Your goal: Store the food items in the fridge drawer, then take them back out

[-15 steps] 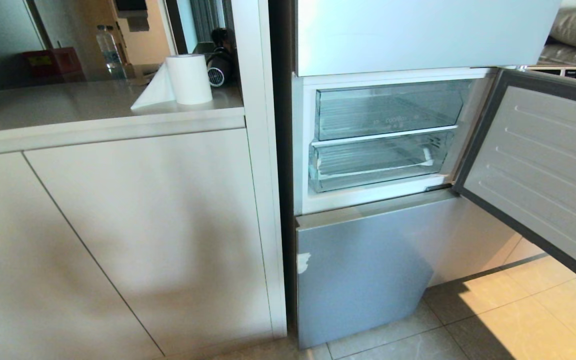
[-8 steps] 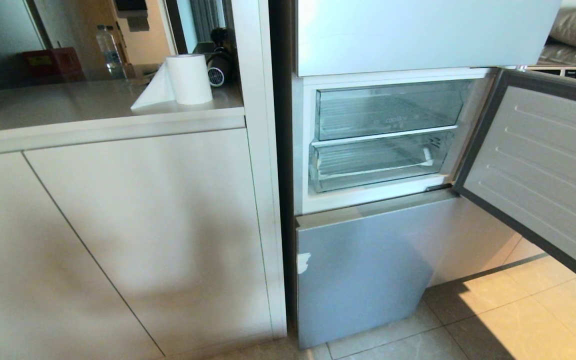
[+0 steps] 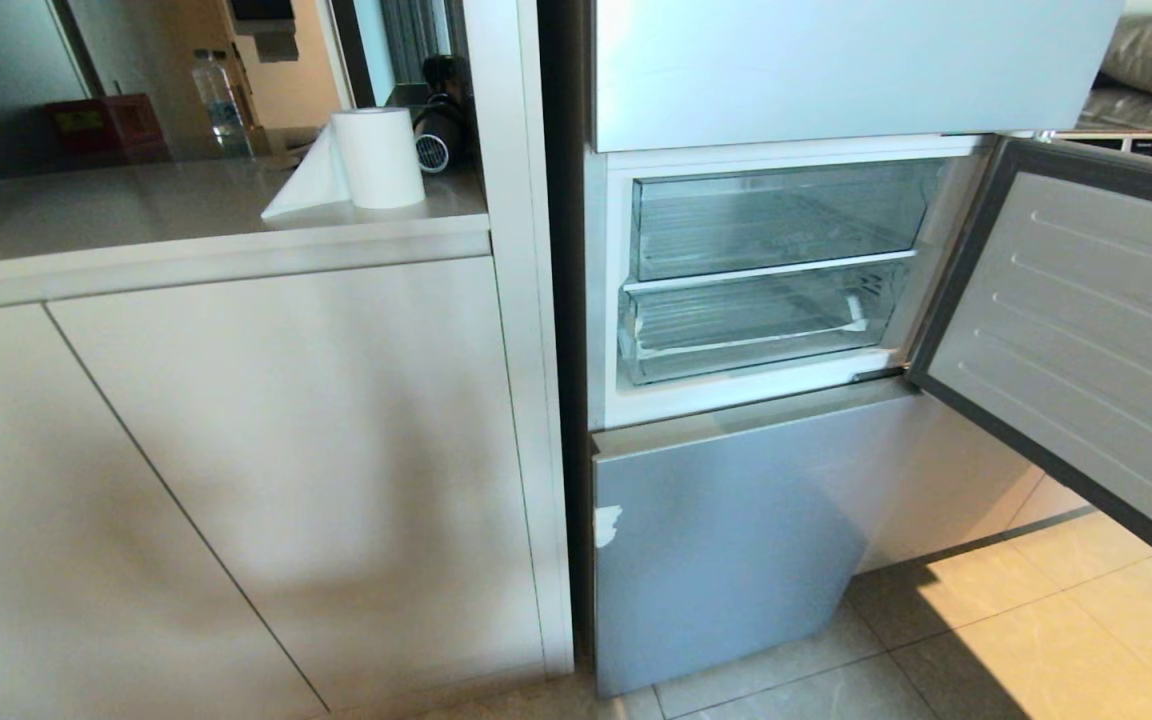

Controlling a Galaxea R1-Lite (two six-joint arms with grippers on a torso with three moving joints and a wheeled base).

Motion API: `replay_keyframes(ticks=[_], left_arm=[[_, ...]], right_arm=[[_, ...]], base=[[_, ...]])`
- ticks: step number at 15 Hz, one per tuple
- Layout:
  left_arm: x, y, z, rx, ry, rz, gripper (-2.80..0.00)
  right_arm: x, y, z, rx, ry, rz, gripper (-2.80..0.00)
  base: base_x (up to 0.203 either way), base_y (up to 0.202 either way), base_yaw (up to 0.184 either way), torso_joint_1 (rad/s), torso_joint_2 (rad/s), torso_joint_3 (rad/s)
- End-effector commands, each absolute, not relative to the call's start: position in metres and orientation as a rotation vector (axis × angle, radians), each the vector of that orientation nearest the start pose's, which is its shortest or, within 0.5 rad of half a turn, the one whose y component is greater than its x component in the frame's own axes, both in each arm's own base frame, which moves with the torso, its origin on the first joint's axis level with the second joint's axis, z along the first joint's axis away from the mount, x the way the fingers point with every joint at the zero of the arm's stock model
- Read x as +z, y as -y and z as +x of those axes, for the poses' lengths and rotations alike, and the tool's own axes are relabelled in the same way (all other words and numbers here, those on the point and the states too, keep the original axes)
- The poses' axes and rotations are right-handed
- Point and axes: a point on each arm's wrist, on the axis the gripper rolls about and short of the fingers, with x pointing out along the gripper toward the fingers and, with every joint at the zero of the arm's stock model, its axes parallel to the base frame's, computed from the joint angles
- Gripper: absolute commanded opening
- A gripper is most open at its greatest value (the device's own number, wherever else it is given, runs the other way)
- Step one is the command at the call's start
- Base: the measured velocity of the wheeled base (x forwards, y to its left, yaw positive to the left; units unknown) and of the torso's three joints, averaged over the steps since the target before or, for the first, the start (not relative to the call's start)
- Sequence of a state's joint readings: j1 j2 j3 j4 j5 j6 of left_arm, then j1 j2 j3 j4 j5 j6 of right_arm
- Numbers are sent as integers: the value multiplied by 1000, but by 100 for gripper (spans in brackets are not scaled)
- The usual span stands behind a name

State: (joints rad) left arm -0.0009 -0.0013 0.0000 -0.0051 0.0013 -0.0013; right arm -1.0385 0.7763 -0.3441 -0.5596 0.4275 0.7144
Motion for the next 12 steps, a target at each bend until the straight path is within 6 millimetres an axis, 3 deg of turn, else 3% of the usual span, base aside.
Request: replay_keyframes(ticks=[1, 7, 12], left_arm=[[76, 0, -23, 0, 6, -2, -280], [76, 0, -23, 0, 5, -2, -280], [76, 0, -23, 1, 7, -2, -280]], right_arm=[[221, 90, 54, -601, 344, 694, -280], [240, 135, 38, -762, 523, 777, -280], [246, 153, 19, -839, 617, 731, -280]], base=[[0, 0, 0, 0, 0, 0], [0, 0, 0, 0, 0, 0], [0, 0, 0, 0, 0, 0]])
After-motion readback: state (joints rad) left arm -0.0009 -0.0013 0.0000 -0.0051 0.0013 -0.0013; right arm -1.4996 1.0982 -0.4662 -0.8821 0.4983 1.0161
